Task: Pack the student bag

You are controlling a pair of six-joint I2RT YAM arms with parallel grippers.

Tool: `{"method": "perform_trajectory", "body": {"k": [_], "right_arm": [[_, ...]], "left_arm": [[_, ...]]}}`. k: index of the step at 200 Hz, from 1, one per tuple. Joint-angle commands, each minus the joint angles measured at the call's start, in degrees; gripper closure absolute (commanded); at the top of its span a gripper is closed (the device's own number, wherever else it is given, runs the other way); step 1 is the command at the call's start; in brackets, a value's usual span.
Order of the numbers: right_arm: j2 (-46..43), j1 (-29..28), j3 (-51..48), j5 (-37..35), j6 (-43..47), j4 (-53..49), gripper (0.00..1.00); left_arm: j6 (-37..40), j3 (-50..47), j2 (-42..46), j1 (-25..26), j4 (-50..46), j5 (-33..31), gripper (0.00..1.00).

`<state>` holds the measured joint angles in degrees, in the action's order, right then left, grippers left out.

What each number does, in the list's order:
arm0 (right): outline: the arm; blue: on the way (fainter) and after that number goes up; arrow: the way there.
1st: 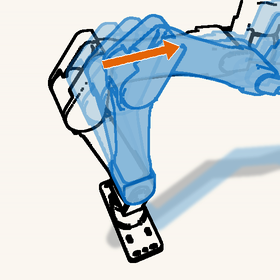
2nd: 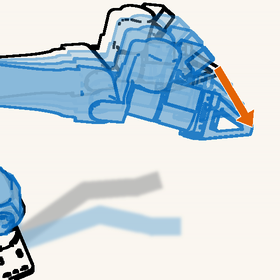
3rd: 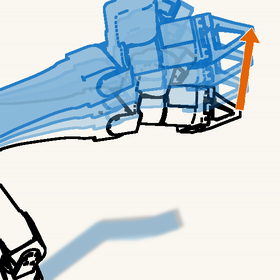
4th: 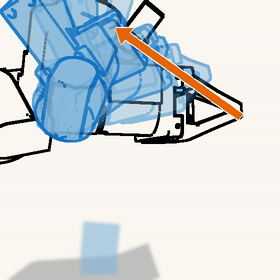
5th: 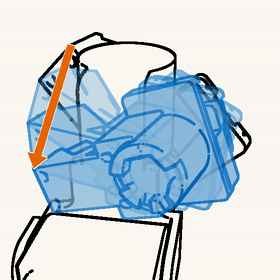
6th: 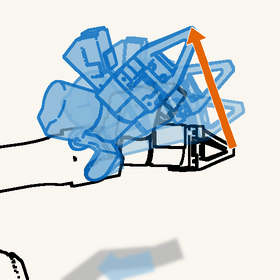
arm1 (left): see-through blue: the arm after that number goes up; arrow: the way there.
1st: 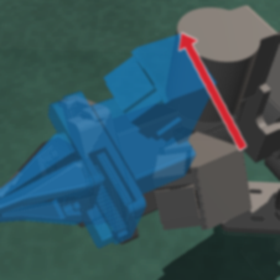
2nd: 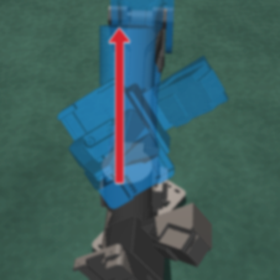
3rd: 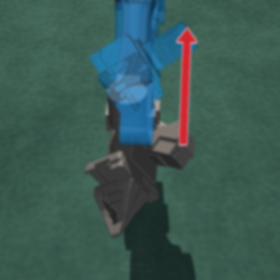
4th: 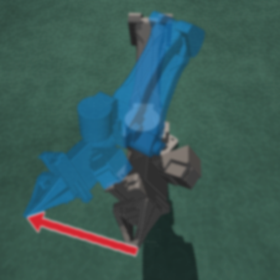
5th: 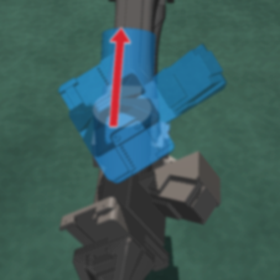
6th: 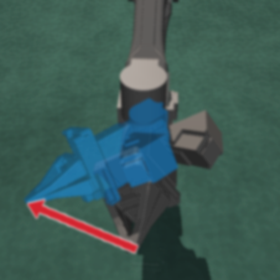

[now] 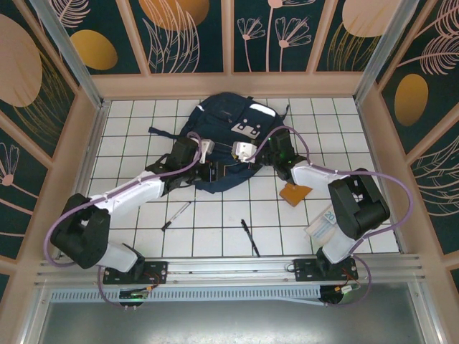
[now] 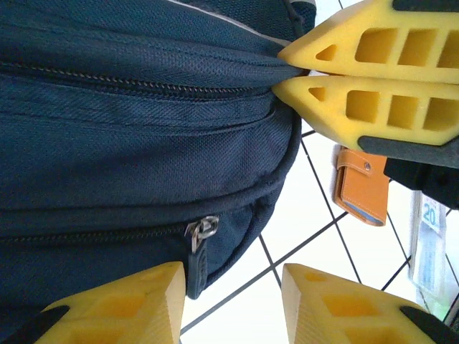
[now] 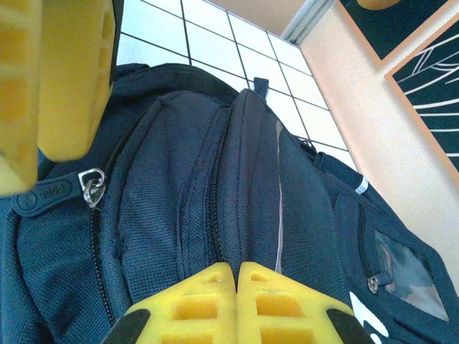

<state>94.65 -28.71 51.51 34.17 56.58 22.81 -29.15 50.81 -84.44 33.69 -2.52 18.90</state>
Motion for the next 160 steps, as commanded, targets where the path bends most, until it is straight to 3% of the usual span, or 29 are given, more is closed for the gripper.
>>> {"method": "perform_trajectory", "body": {"k": [1, 15, 46, 63, 85, 137, 160], "right_arm": [[-3.28, 0.15, 2.46, 1.78, -1.65, 1.89, 1.00], [-3.72, -0.07, 2.44, 1.69, -1.39, 1.24, 1.00], [-4.69, 0.02, 2.09, 0.49, 1.42, -2.22, 1.00], [-5.41, 0.12, 1.68, 0.28, 2.72, -3.77, 1.00], [-6.21, 0.36, 1.07, 0.02, 4.08, -5.85, 1.00], [-6.98, 2.29, -0.79, -2.68, 10.32, -11.89, 1.00], [-7.08, 2.88, -0.72, -2.52, 9.29, -11.75, 1.00]], "left_arm": [[-0.65, 1.24, -3.22, 0.32, 3.74, 0.66, 0.62], [-0.03, 2.17, -5.33, 0.31, 3.39, -0.63, 0.63], [2.95, 4.20, -6.60, 0.31, -0.35, -8.45, 0.80], [5.64, 3.16, -4.67, 0.30, 0.57, -8.62, 1.00], [10.53, 0.68, -0.46, 0.30, 3.01, -4.53, 1.00], [25.10, -3.97, 6.12, -0.05, -1.79, -16.15, 1.00], [28.37, -2.94, 4.44, -0.04, -3.67, -13.85, 1.00]]}}
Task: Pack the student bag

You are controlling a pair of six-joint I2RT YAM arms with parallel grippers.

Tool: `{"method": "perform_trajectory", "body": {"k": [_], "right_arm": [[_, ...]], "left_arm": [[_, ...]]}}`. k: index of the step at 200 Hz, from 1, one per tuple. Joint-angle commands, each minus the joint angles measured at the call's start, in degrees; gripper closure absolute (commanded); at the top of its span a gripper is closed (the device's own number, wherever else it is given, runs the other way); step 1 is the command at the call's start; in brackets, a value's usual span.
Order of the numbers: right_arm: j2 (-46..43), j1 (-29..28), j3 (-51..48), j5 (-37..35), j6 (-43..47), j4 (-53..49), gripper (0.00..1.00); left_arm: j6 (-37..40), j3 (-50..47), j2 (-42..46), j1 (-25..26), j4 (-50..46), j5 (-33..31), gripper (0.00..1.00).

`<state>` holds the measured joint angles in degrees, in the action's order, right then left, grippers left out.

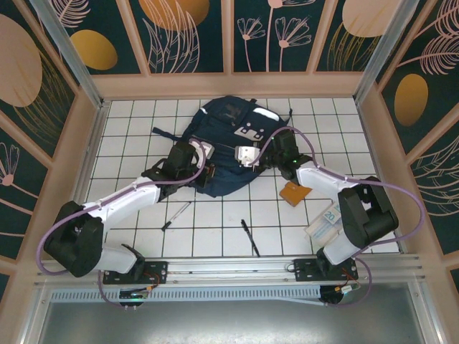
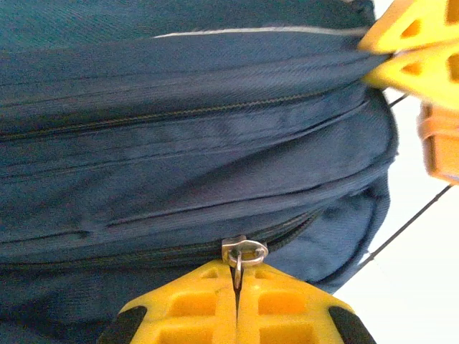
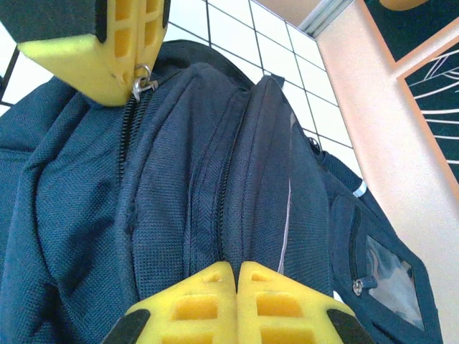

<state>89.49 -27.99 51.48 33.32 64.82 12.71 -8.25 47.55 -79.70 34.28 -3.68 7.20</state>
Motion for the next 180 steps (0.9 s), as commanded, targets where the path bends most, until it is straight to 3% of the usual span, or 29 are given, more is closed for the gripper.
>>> {"method": "perform_trajectory", "body": {"k": [1, 22, 41, 75, 102, 134, 140, 151, 160, 180], "right_arm": [[-1.89, 2.16, -0.69, -1.59, 0.77, -1.47, 1.00], [-3.19, 2.41, -1.47, 4.43, -8.56, 3.22, 0.80], [-4.22, 1.93, -0.60, 10.06, -11.88, 0.07, 0.58], [-4.27, -1.39, -1.03, 8.11, -11.78, -1.55, 0.47], [-1.14, -3.04, -0.52, 1.13, -11.95, 0.14, 0.41], [1.52, -4.36, 0.07, -7.42, -7.47, -2.82, 0.50], [1.60, -4.36, 0.07, -8.00, -7.07, -3.40, 0.59], [1.41, -4.20, -0.15, -8.87, -6.12, -4.02, 0.87], [1.10, -4.25, -0.49, -9.95, -4.88, -4.10, 1.00], [-0.81, -3.76, -2.47, -11.65, -2.15, -2.76, 1.00]], "left_arm": [[7.46, 0.38, -0.38, -0.62, -2.49, -1.60, 1.00], [3.58, 1.98, -2.20, -0.58, 1.00, 8.34, 1.00], [-0.27, 3.34, -2.94, -0.40, 4.91, 15.24, 1.00], [-2.79, 4.49, -3.24, 0.75, 9.10, 18.97, 1.00], [-2.82, 5.12, -3.73, 1.17, 9.20, 20.79, 1.00], [-3.79, 4.22, -2.48, 1.20, 9.00, 17.43, 1.00], [-3.31, 4.22, -2.21, 1.15, 8.30, 16.96, 1.00], [-2.34, 3.74, -1.59, 1.10, 7.19, 15.23, 1.00], [-1.32, 3.21, -1.06, 1.07, 6.28, 12.63, 1.00], [2.56, 1.90, 0.00, 0.71, 3.83, 5.13, 1.00]]}}
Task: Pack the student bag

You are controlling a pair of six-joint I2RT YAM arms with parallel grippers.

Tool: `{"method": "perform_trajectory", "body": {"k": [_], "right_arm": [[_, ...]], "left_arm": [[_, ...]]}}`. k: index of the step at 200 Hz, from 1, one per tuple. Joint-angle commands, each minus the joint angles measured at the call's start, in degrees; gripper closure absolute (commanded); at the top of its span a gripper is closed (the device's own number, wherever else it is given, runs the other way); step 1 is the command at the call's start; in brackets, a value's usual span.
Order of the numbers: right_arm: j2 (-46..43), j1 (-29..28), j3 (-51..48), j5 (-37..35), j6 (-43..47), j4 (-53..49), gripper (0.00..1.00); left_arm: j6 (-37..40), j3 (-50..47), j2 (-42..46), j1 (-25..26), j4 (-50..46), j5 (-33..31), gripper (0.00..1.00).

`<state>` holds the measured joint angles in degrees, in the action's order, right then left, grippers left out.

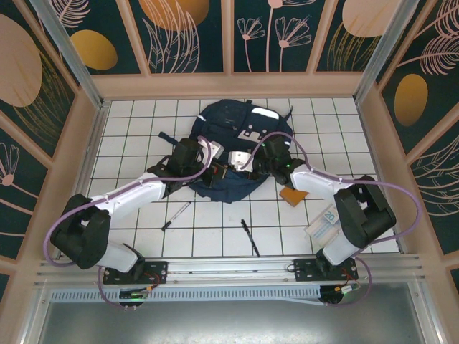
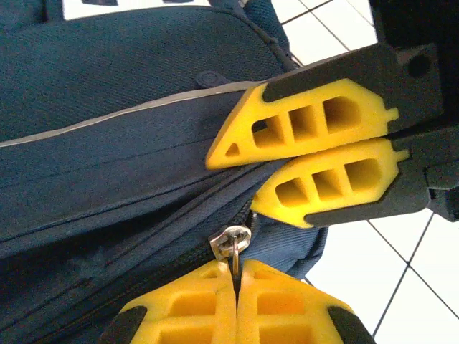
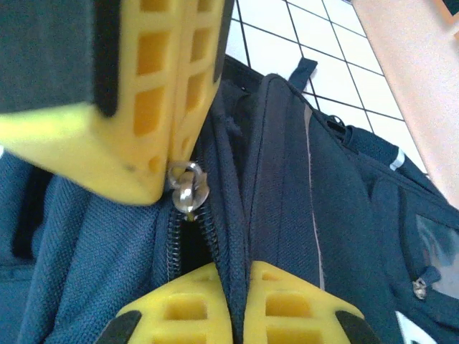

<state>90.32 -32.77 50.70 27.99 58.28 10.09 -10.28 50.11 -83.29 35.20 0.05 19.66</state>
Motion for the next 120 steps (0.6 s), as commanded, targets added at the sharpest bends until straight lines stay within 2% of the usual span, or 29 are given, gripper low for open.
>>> {"method": "perform_trajectory", "body": {"k": [1, 17, 24, 55, 65, 80, 95, 103, 120], "right_arm": [[-1.77, 1.04, -1.75, -6.30, 4.43, 0.07, 1.00], [-4.05, 1.09, -3.78, -4.54, 4.69, 2.20, 1.00], [-5.15, 3.08, -4.37, -3.21, 5.29, 2.30, 1.00], [-7.66, 5.24, -6.55, -1.53, 7.26, 2.80, 1.00], [-7.51, 5.78, -6.32, -1.88, 6.48, 2.53, 0.99], [-8.10, 6.41, -6.54, 1.05, 1.92, 4.09, 0.74], [-9.81, 6.52, -7.62, 5.97, -3.86, 7.21, 0.57], [-10.32, 6.09, -7.43, 7.99, -6.60, 7.64, 0.54], [-10.52, 4.27, -5.61, 8.69, -8.82, 4.95, 0.50]], "left_arm": [[4.89, -0.73, 3.66, -0.26, 0.02, -7.78, 1.00], [8.62, -2.25, 3.69, -1.37, -1.46, -15.93, 1.00], [9.93, -3.04, 3.53, -2.28, -1.73, -18.66, 1.00], [12.93, -3.76, -0.11, -5.07, -3.73, -23.01, 1.00], [12.56, -1.55, -1.48, -5.11, -5.94, -19.75, 1.00], [9.05, 0.61, -2.07, -5.00, -6.13, -11.24, 1.00], [3.51, 1.30, -1.35, -4.89, -3.89, -4.23, 1.00], [1.55, 1.72, -0.61, -4.48, -3.17, -1.52, 1.00], [-0.16, 2.39, 1.50, -2.45, -2.25, -0.94, 1.00]]}}
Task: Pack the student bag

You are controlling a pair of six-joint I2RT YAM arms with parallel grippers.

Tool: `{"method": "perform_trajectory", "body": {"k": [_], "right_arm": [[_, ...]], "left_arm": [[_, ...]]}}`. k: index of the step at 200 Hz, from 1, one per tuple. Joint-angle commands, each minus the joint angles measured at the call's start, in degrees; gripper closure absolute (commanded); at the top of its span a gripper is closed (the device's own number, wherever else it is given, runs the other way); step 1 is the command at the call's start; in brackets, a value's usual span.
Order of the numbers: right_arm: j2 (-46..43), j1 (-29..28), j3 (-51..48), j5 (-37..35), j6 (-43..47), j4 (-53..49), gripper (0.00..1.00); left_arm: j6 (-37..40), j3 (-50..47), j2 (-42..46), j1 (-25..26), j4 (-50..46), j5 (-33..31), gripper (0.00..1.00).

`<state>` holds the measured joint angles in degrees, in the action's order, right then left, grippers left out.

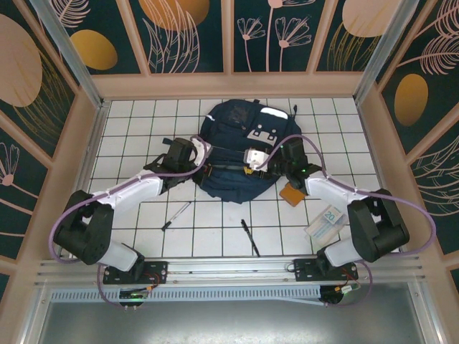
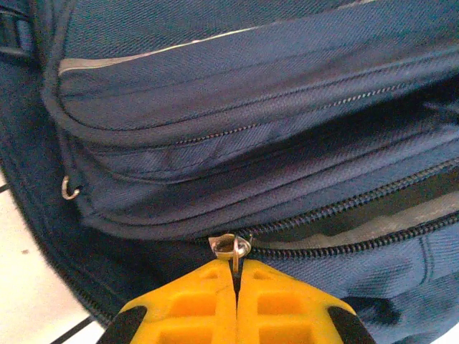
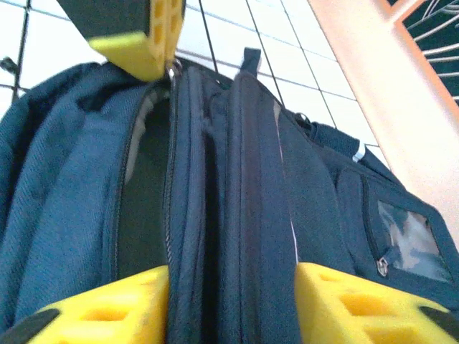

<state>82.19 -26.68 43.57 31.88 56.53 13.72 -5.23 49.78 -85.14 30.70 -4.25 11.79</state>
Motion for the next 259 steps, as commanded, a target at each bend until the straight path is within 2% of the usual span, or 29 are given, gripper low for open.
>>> {"method": "perform_trajectory", "body": {"k": [1, 22, 39, 66, 75, 90, 108, 127, 138, 154, 159, 171, 180, 193, 203, 211, 225, 259], "right_arm": [[-2.43, -1.95, 1.60, 4.61, -7.24, 1.28, 0.50], [-1.09, -4.96, 1.69, 0.34, -9.40, 3.80, 0.47], [1.30, -7.85, 2.24, -7.45, -8.46, 5.10, 0.47], [4.75, -8.10, 4.88, -11.24, -6.64, -0.20, 0.51], [5.77, -8.19, 5.89, -12.28, -4.96, -3.20, 0.58], [6.14, -8.27, 6.28, -13.59, -1.20, -6.36, 0.83], [4.43, -7.97, 4.98, -11.85, 3.34, -7.69, 1.00], [1.44, -6.03, 3.66, -6.79, 7.01, -8.92, 1.00], [-0.38, -5.29, 2.47, -5.95, 8.95, -8.15, 1.00], [-2.65, -5.05, 0.47, -5.29, 10.32, -6.27, 1.00], [-3.17, -5.05, 0.17, -4.74, 10.08, -5.56, 1.00], [-3.94, -3.80, -0.62, -4.13, 9.47, -3.84, 1.00], [-4.31, -3.18, -0.81, -3.34, 8.97, -3.15, 1.00], [-4.56, -2.86, -0.77, -1.97, 8.01, -2.59, 1.00], [-4.76, -2.60, -0.87, -0.77, 7.01, -1.88, 1.00], [-4.76, -2.49, -0.77, -0.23, 6.66, -2.04, 1.00], [-4.61, -2.43, -0.43, 0.61, 6.29, -2.79, 1.00], [-5.12, -2.35, -0.42, 3.63, 3.75, -1.94, 1.00]], "left_arm": [[-5.22, 2.79, 3.47, 2.20, 2.05, 6.93, 1.00], [-6.01, 3.91, 4.51, 4.17, 2.07, 9.00, 1.00], [-7.77, 3.85, 5.09, 4.79, 3.35, 11.54, 1.00], [-10.76, 1.56, 7.71, 4.97, 7.37, 12.34, 1.00], [-10.22, 0.90, 8.75, 4.90, 6.83, 9.88, 1.00], [-7.78, 0.24, 9.90, 4.83, 3.84, 3.18, 1.00], [-5.67, -0.69, 10.72, 4.29, 1.35, -4.42, 1.00], [-2.66, -2.62, 11.07, 2.13, 0.96, -13.08, 1.00], [-1.19, -3.07, 10.09, -0.73, 0.66, -14.76, 1.00], [2.23, -1.62, 7.20, -2.66, -1.26, -12.30, 1.00], [3.62, -0.88, 6.25, -2.66, -1.96, -9.22, 1.00], [5.71, 0.71, 4.64, -2.65, -2.43, 4.44, 1.00], [4.51, 1.19, 4.00, -2.66, -0.70, 14.66, 1.00], [2.28, 0.39, 4.68, -2.14, 3.04, 25.05, 0.78], [3.35, -1.04, 6.65, -0.75, 5.27, 26.01, 0.62], [5.42, -2.05, 8.18, 0.19, 6.01, 26.49, 0.54], [8.33, -3.88, 9.56, 0.64, 7.96, 28.69, 0.51], [7.99, -2.72, 6.29, 2.30, 7.62, 26.49, 0.51]]}}
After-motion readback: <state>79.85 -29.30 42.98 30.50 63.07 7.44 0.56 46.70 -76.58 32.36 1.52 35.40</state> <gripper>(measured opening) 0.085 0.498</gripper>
